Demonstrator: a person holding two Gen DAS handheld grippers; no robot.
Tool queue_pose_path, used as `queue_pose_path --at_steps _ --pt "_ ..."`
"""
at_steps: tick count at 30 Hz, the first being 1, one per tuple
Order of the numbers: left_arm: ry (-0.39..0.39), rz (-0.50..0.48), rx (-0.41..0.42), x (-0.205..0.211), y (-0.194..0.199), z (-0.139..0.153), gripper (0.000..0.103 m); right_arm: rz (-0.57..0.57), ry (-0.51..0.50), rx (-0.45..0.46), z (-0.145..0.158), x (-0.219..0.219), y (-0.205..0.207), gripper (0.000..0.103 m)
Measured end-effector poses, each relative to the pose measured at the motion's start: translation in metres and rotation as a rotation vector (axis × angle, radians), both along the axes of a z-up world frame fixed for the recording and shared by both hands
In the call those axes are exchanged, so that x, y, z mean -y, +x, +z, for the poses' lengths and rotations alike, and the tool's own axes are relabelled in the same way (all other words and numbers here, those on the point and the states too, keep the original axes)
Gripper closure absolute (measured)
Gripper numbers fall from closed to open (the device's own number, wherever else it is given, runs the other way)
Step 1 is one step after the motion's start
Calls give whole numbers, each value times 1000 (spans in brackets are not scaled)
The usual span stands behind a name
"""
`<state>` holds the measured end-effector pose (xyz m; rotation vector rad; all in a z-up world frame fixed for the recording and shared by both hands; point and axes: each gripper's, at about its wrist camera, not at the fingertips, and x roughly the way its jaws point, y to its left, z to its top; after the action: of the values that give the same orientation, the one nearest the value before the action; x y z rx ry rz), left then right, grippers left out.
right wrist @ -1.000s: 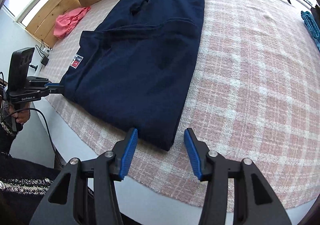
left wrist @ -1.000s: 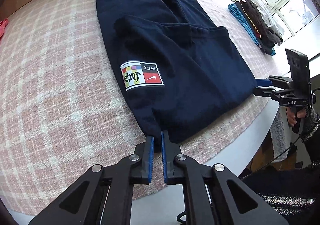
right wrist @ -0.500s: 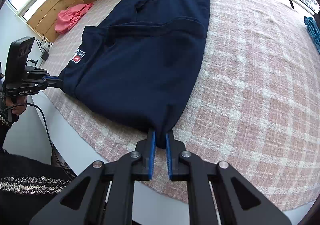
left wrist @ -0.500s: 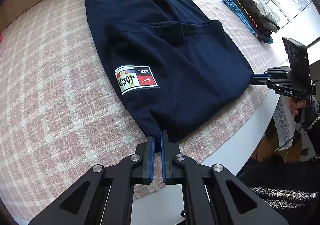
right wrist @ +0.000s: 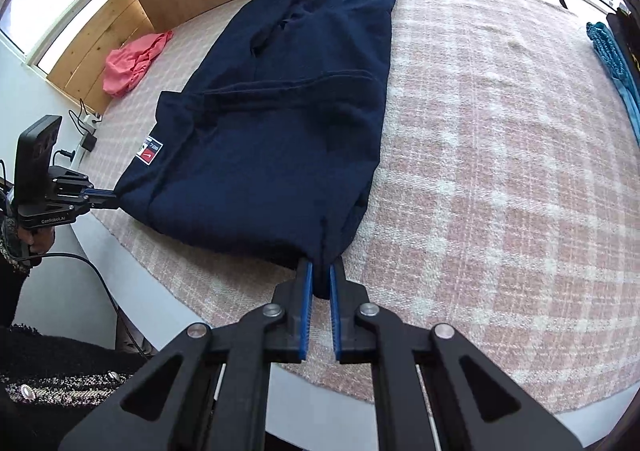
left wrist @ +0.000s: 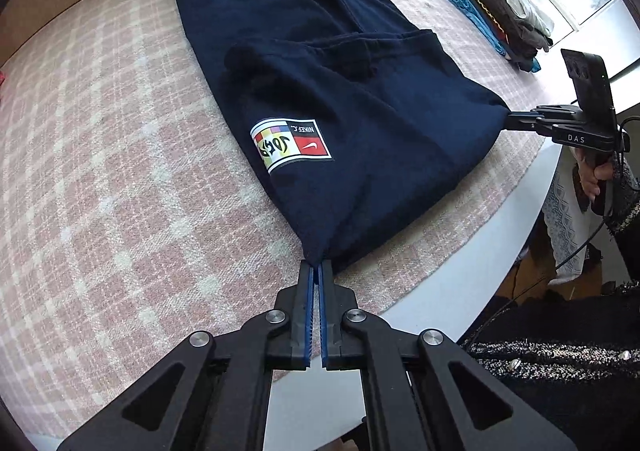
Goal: Fold clothes
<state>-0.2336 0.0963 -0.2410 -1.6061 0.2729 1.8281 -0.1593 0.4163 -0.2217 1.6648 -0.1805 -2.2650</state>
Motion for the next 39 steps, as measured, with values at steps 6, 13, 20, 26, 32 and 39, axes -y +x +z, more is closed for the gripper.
queue_pose_path --at_steps 6,13,20,26,32,39 --pt "28 26 -2 3 4 2 103 19 14 37 -4 4 0 91" --pt "24 39 4 -11 -3 -12 101 8 0 46 2 5 -7 80" --pt "2 28 -24 6 -16 1 103 -37 -12 52 -3 -9 -6 101" --pt "-23 -58 -59 -18 -6 -5 103 -75 25 15 11 -17 3 98" --pt "-47 -143 -93 -42 5 -11 91 253 115 -79 26 55 11 59" --pt "-71 -163 -105 -36 -1 -8 103 341 235 1 -10 60 0 101"
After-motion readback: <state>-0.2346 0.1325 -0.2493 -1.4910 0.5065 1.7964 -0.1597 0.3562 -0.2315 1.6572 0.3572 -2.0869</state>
